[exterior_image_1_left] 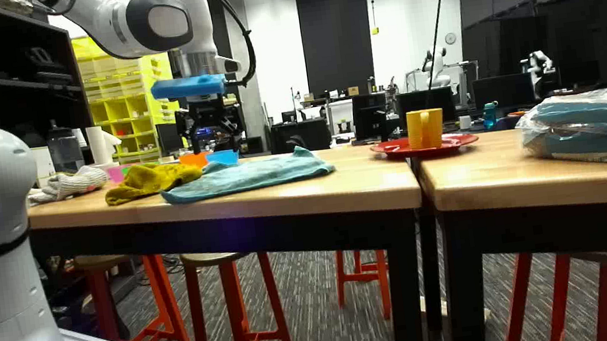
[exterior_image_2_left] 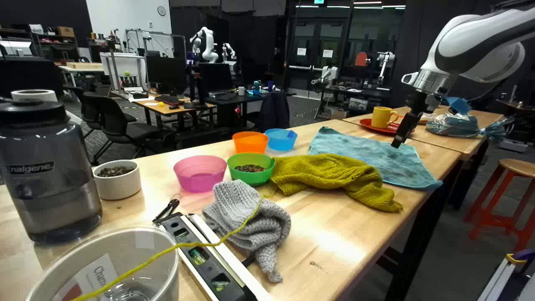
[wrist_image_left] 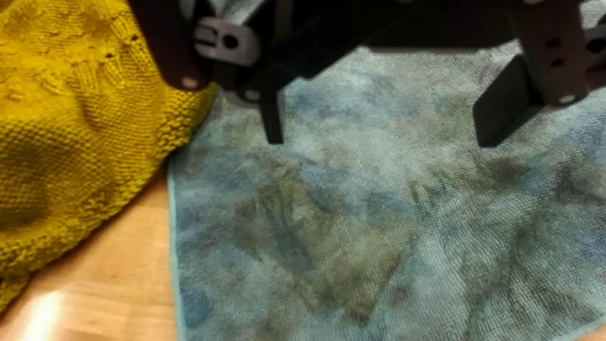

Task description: Move the blue towel backwards

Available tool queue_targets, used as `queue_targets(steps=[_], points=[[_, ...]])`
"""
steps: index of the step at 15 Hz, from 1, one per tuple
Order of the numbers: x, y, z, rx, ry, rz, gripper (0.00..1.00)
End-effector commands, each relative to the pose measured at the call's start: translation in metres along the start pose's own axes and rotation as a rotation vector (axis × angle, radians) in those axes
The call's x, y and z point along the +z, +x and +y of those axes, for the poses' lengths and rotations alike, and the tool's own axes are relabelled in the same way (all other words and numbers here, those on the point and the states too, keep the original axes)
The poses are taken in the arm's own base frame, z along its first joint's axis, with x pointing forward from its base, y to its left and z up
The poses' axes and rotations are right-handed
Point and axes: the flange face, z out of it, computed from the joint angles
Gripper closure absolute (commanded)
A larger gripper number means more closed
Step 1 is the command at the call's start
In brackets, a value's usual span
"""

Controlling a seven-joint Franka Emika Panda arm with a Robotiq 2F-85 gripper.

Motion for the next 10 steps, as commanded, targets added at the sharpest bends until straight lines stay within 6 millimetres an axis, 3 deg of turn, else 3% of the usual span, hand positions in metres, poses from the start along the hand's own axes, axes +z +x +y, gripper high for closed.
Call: queue_targets(steps=[1,6,10], points=[[-0.001,0.000,0.000,0.000,0.000,-0.001,0.00],[-0.001,0.000,0.000,0.000,0.000,-0.001,0.00],[-0.001,0.016,0.006,-0.007,0.018,0.010,0.00]])
